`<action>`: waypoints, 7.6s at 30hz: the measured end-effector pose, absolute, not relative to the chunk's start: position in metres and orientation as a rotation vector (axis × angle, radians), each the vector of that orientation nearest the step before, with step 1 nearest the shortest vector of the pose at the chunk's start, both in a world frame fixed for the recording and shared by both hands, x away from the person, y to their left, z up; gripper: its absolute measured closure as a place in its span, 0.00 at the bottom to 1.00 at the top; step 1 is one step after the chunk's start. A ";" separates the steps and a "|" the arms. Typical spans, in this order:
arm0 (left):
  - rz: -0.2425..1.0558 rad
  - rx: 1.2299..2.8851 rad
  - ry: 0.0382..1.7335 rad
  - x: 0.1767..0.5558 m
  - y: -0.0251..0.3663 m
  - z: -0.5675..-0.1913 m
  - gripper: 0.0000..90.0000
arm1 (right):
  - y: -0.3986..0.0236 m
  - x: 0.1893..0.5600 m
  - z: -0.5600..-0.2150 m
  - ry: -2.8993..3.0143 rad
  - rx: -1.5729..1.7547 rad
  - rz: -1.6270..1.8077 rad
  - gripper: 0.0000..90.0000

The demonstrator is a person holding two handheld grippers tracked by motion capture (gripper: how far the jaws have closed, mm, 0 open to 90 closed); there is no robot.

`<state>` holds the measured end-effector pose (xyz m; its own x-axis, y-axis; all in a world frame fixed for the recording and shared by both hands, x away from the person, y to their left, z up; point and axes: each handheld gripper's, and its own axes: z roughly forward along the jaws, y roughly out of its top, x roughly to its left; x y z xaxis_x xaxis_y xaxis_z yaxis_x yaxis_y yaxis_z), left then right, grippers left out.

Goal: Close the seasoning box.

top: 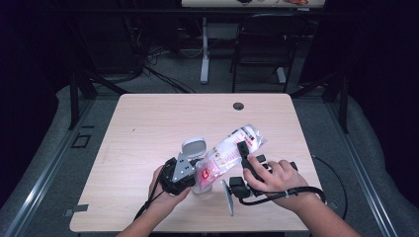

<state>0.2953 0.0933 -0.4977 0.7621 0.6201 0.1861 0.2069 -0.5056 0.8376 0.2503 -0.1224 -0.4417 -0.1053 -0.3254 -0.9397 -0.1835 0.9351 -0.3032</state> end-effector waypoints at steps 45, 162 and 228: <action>0.566 2.072 0.625 0.297 0.092 -0.499 0.77 | -0.115 0.243 -0.437 1.670 -0.420 -0.166 0.82; 0.503 2.046 0.632 0.301 0.092 -0.499 0.78 | -0.106 0.236 -0.426 1.680 -0.484 -0.210 0.95; 0.474 2.032 0.624 0.297 0.088 -0.498 0.78 | -0.110 0.231 -0.421 1.677 -0.485 -0.211 0.95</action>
<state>0.2974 0.0879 -0.4976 0.7967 0.5986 0.0835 0.2414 -0.4418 0.8640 0.2312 -0.1102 -0.4215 -0.0966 -0.4300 -0.8976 -0.1947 0.8926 -0.4067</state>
